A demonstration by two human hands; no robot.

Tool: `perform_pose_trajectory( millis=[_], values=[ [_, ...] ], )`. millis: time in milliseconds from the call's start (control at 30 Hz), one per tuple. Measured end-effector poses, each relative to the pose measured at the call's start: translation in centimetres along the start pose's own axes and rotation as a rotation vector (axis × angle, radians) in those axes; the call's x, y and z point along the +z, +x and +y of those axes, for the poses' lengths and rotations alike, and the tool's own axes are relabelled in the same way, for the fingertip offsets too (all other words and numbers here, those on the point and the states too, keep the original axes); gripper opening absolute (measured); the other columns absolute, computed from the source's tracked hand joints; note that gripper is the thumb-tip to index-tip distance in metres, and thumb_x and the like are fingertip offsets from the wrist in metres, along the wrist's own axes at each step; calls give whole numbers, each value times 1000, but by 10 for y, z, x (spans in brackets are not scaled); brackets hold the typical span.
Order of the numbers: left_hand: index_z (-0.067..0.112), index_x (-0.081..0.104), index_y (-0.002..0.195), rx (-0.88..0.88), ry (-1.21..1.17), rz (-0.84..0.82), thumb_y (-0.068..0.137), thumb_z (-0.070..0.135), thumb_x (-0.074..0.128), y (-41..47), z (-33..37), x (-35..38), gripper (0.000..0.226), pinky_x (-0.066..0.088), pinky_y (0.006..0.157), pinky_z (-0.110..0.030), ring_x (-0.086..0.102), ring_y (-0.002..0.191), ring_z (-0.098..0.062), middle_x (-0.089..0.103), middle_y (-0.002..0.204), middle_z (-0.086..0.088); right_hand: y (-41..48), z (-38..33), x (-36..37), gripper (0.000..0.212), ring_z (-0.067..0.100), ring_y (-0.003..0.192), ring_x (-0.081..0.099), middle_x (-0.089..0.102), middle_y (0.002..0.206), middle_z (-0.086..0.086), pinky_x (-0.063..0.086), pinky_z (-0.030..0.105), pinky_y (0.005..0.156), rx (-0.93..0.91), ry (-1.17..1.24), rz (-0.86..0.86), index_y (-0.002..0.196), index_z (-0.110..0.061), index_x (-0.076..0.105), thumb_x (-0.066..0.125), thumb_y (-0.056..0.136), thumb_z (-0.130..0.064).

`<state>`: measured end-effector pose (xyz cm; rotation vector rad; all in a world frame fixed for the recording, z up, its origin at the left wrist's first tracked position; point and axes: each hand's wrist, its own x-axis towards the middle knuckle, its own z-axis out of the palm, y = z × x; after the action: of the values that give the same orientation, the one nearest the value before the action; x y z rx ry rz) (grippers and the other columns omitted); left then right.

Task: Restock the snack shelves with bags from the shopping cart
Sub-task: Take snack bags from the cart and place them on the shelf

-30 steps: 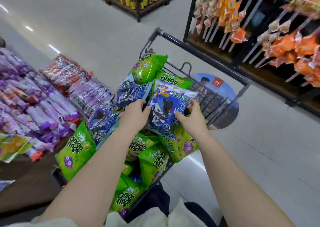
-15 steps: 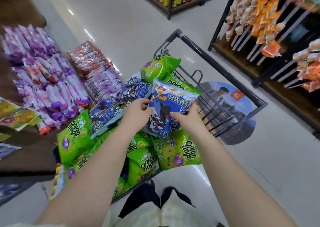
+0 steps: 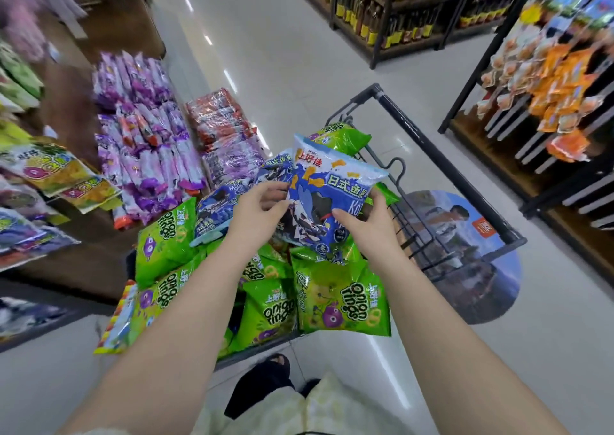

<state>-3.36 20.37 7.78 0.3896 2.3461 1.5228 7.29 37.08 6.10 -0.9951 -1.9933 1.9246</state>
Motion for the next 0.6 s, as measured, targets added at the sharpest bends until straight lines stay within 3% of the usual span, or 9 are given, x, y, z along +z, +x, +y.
perform_pose_trajectory(
  millis=[133,233,300,400,533,600],
  values=[
    [23,67,110,-4,-138,42,85,11,75,-6,1,-17,29,53,88,-27,66,99,-14,71,108,-1,4,-14,1,69,13,99,69,70,112,-2,55,40,90,-57,66,-52,136,-23,38,78,80,-18],
    [23,62,122,-50,-225,68,82,14,78,-17,1,-32,44,52,83,-22,67,98,-10,68,111,1,9,-23,8,62,17,97,71,72,108,1,55,43,90,-80,93,-132,130,-21,44,79,79,-16],
    [22,57,127,-107,-297,30,83,14,76,-30,-1,-45,49,50,76,-13,67,90,3,67,106,9,9,-28,19,61,17,94,71,73,106,1,57,37,83,-88,115,-220,133,-18,45,77,81,-14],
    [20,53,131,-198,-390,6,78,23,75,-51,-17,-66,57,53,80,-18,69,91,-1,70,107,6,1,-36,49,52,11,85,71,72,102,0,56,23,65,-88,145,-342,129,-17,47,72,85,-8],
    [19,56,122,-267,-536,234,88,8,67,-88,-46,-101,38,53,68,-15,70,78,-1,68,97,0,-15,-37,109,56,19,101,69,69,113,7,56,36,87,-54,133,-495,132,-15,48,75,83,-14],
    [13,56,124,-258,-560,360,88,3,66,-109,-57,-124,39,52,68,-14,69,76,-1,69,96,0,-27,-41,144,60,14,103,67,68,115,3,54,28,83,-50,134,-579,134,-14,49,77,81,-18]
  ],
)
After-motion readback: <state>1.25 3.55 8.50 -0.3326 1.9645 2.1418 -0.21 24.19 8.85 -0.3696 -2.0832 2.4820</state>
